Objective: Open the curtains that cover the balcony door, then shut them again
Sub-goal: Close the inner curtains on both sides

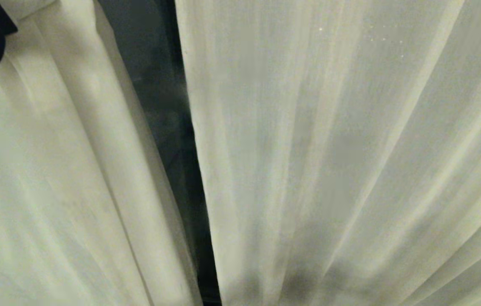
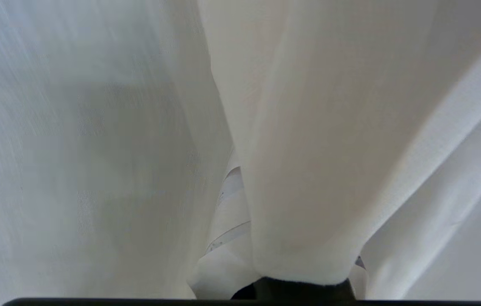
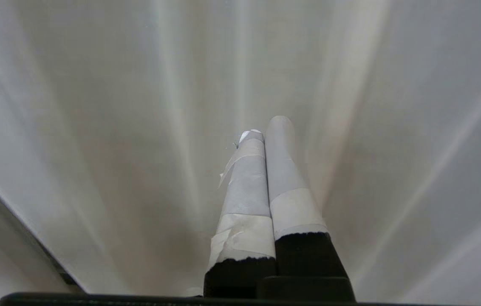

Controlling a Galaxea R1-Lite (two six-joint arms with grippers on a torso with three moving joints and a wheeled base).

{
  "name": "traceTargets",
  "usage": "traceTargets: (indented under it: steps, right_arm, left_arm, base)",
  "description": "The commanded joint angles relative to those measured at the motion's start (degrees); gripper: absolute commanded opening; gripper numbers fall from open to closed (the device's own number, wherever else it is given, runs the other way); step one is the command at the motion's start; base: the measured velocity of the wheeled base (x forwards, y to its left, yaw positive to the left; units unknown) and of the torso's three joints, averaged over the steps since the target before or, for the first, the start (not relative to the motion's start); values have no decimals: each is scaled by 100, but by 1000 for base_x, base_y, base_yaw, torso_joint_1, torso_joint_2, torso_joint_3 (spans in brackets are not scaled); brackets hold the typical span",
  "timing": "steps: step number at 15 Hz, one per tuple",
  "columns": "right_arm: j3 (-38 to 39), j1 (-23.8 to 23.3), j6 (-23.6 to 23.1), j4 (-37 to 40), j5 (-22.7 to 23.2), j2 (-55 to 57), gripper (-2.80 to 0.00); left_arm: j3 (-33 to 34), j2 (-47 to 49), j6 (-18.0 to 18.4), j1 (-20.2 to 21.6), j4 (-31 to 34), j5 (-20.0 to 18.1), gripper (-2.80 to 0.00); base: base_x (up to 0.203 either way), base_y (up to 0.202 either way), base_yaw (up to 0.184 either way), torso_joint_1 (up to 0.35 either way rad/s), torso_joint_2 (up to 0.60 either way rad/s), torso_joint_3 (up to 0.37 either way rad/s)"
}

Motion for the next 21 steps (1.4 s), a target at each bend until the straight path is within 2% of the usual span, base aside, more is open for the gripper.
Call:
traceTargets:
  steps: [1, 21]
  right_arm:
    - [0, -1, -2, -6, 0, -2, -280]
    - [0, -1, -2, -6, 0, -2, -280]
  left_arm:
    - [34, -5, -9, 1, -2, -17, -280]
    - [134, -153, -18, 10, 6, -9, -280]
  base:
    - [0, -187, 2, -2, 2, 3]
    - [0, -187, 0, 2, 1, 2]
